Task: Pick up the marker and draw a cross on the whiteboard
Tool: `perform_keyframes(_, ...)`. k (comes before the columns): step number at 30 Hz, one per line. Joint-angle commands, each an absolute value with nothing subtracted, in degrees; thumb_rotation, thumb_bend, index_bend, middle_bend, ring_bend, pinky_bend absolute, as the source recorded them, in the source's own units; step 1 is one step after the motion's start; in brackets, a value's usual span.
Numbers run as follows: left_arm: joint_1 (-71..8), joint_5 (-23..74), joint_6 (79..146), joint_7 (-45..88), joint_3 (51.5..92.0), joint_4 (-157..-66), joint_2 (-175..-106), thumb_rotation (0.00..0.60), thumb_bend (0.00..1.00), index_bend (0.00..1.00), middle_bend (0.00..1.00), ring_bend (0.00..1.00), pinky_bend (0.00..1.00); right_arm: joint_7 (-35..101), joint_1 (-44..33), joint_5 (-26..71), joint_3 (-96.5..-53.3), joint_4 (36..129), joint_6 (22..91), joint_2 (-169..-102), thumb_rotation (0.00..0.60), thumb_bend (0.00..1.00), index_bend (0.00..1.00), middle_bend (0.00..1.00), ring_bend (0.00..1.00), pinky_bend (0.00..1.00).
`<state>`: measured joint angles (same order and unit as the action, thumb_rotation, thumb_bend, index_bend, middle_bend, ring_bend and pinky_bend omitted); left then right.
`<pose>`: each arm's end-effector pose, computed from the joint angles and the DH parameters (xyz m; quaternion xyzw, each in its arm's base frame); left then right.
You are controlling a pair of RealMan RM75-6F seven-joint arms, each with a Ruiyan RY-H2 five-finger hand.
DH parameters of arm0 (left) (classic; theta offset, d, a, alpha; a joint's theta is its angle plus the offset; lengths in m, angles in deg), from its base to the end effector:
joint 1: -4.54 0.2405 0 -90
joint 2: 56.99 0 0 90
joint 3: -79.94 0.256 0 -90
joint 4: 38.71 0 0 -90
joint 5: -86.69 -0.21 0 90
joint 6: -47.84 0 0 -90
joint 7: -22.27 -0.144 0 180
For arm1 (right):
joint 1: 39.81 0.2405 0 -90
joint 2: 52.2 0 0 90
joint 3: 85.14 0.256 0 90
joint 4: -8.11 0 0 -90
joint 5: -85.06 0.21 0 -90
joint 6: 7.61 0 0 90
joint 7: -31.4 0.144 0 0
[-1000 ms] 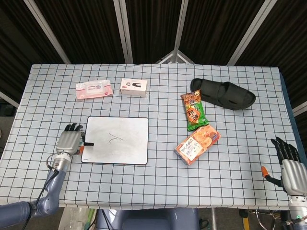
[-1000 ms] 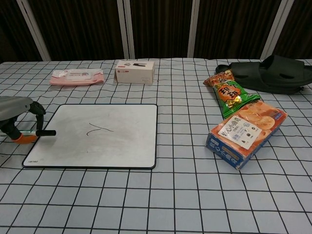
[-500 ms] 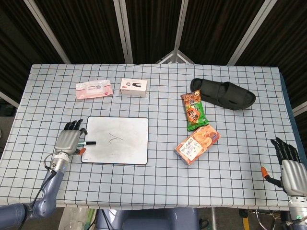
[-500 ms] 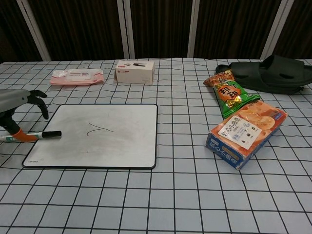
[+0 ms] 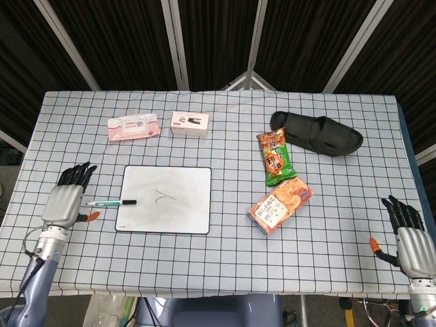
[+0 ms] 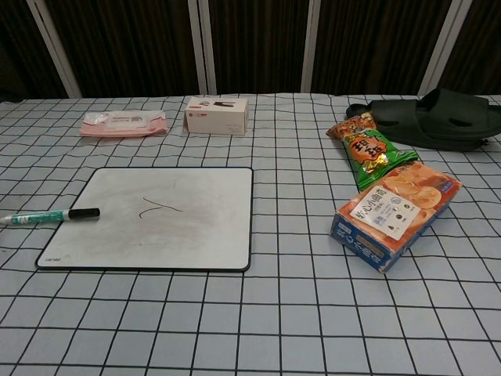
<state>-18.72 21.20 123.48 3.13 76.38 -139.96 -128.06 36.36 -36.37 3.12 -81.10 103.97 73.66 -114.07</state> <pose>-0.2466 0.2610 0.0957 -0.6308 -0.4146 -0.3465 0.5568 -0.3171 -0.1763 0.1635 0.5537 -0.4548 0.3904 0.5781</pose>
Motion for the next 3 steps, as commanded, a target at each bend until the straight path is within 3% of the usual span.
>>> perform_keyframes(1, -12.6, 13.5, 130.0, 9.7, 81.3, -142.6, -123.0, 0.600, 0.12, 0.00, 0.00, 0.00, 0.00, 36.0, -36.4, 2.8, -81.3, 103.9, 73.8, -114.1, 0.600, 0.34, 0.00, 0.00, 0.00, 0.00)
perform_keyframes(3, -10.0, 10.6, 132.4, 13.5, 83.3, -142.4, -121.8, 0.600, 0.12, 0.00, 0.00, 0.00, 0.00, 35.9, -36.3, 2.9, -81.3, 103.9, 73.7, -114.1, 0.600, 0.34, 0.00, 0.00, 0.00, 0.00)
